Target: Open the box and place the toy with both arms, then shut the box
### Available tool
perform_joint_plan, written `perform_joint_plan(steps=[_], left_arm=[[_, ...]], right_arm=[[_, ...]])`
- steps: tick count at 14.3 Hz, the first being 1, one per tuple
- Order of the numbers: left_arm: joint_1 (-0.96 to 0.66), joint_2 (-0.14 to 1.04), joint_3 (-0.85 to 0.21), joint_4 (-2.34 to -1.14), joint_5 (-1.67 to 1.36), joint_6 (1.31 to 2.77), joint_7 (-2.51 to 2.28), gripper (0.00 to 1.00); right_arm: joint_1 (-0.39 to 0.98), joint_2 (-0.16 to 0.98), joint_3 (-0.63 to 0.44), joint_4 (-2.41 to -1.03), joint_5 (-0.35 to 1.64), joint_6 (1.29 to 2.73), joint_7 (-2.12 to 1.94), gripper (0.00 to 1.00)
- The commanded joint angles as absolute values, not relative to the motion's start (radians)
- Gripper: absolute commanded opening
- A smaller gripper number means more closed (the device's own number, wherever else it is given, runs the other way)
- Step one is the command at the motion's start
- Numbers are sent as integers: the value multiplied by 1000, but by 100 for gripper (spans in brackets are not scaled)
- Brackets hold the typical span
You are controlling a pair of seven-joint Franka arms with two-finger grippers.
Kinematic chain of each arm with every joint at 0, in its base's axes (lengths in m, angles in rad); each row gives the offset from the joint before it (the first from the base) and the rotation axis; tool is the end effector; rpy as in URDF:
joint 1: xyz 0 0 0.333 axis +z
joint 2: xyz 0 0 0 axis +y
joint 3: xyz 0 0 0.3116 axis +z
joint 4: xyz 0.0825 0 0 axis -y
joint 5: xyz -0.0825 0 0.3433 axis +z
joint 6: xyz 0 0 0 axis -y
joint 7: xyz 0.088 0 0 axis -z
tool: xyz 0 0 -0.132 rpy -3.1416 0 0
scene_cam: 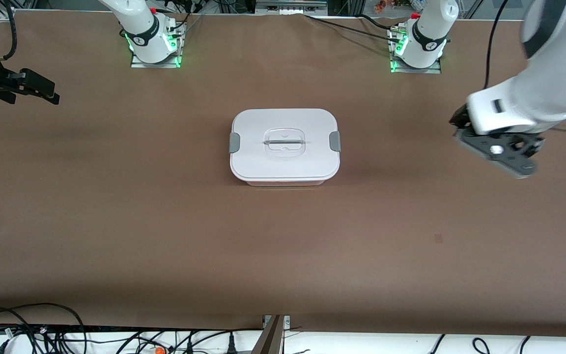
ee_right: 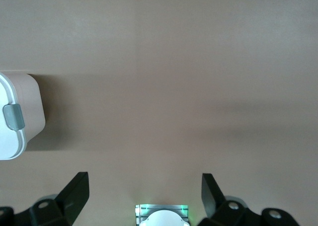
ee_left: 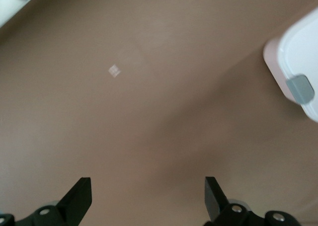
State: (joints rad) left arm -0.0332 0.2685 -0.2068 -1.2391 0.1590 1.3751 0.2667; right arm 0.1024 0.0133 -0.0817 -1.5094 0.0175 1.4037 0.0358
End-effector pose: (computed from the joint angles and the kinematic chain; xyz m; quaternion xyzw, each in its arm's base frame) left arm 0.5611 -0.0955 0.5764 -0.9678 0.2379 0.0644 0.0505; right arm 0.4971 0.0131 0.6009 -0.9982 0.0066 0.0596 0.0065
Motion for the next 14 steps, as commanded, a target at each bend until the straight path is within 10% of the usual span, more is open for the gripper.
perform_joint_plan(steps=[1,6,14], left_arm=[[-20,137,-167,-1382,144,1426,12,100],[20,-125,-17,-1741,-75,1687,-22,100],[-58,-114,35,-1735,64,1666,-3,100]], right_arm=[[97,20,-77,-1489,11,1399,25,100],[97,20,-77,-1489,11,1399,25,100],[95,20,-77,-1489,11,1399,23,100]])
